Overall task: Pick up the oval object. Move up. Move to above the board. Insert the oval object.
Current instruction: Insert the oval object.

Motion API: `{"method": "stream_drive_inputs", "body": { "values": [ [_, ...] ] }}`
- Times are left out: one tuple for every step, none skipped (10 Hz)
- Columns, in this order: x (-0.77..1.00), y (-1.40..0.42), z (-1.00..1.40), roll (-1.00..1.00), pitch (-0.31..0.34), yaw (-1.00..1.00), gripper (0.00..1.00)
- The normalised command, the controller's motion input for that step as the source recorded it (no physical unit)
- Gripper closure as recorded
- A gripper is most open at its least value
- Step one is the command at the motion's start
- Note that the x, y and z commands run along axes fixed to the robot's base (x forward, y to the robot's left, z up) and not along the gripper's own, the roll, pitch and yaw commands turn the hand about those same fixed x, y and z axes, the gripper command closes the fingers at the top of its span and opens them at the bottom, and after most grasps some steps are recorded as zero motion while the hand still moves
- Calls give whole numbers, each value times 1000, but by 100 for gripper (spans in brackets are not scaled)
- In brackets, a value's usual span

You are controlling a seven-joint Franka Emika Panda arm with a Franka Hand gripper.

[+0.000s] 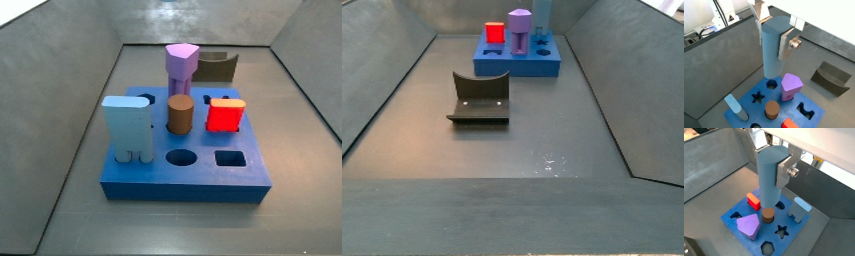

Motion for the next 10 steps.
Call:
{"method": "stream_drive_inputs", "body": {
  "values": [
    [0, 0, 0, 0, 0, -11, 100],
    [49, -89, -83, 0, 0, -540, 100],
    [0, -154, -149, 0, -13, -954, 100],
    [0, -146, -189, -13, -37, -966, 100],
    [0, -143, -234, -43, -84, -954, 100],
    [0, -200, -289, -39, -124, -897, 100],
    [0, -194, -266, -46, -127, -903, 100],
    [0, -137, -260, -60, -104, -929, 100],
    [0, -120, -263, -61, -84, -931, 100],
    [123, -57, -251, -91, -39, -871, 100]
  ]
}}
